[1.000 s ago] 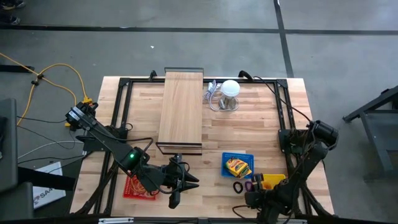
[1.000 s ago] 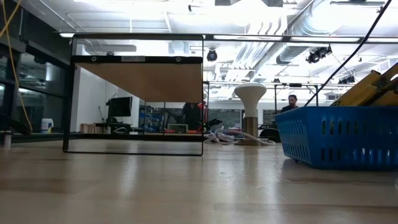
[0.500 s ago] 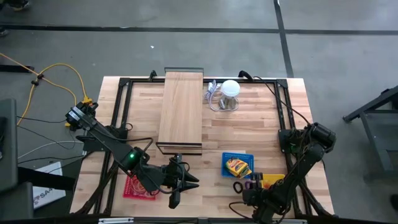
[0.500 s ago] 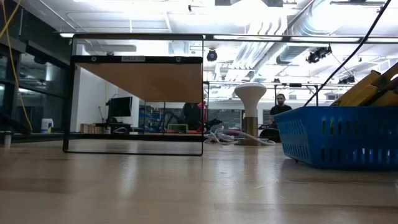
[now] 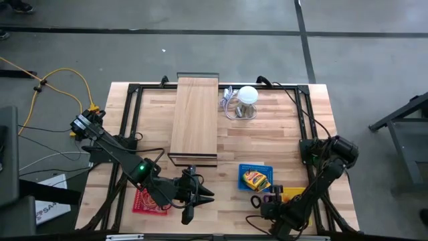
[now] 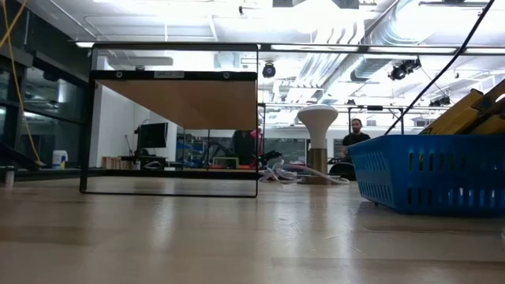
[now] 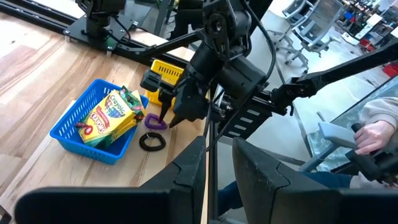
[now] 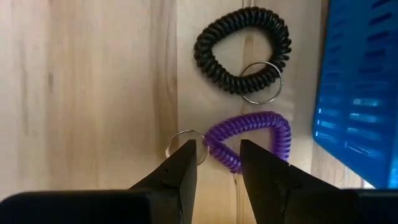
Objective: Pick & Place Office Desk Supplies
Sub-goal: Put the purple spiral keychain into the yellow bin
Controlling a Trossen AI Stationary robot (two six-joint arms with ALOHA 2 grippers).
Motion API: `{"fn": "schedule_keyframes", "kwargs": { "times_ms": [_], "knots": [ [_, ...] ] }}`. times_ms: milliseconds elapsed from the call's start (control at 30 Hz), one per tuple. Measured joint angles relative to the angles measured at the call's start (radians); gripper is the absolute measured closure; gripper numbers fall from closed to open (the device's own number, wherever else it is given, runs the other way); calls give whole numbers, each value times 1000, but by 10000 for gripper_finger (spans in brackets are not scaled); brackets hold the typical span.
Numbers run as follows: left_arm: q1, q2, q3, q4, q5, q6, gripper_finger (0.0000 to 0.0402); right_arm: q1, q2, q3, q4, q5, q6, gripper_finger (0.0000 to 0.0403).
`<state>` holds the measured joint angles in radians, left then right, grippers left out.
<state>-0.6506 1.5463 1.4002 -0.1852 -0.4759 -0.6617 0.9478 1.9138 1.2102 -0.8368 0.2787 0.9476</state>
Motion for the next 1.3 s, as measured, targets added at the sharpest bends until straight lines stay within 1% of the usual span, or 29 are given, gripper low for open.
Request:
{"fn": "schedule_keyframes", "kwargs": {
  "times_ms": [67,233,600,700,933,1033,1300],
  "knots": [
    [0,0,0,1,0,0,325,-2,13,0,1,-15,-2,292],
    [0,0,0,3,0,0,325,-1,31,3,9,-16,-5,292],
    [0,0,0,8,0,0,325,-2,34,3,15,-24,-6,293],
    [0,0,0,8,0,0,325,-2,35,2,16,-25,-6,304],
    [0,0,0,8,0,0,325,-1,35,2,15,-26,-6,354],
    [0,0,0,7,0,0,325,-1,35,2,15,-26,-7,370],
    [0,0,0,7,0,0,325,-1,36,2,14,-24,-10,377]
  ]
}}
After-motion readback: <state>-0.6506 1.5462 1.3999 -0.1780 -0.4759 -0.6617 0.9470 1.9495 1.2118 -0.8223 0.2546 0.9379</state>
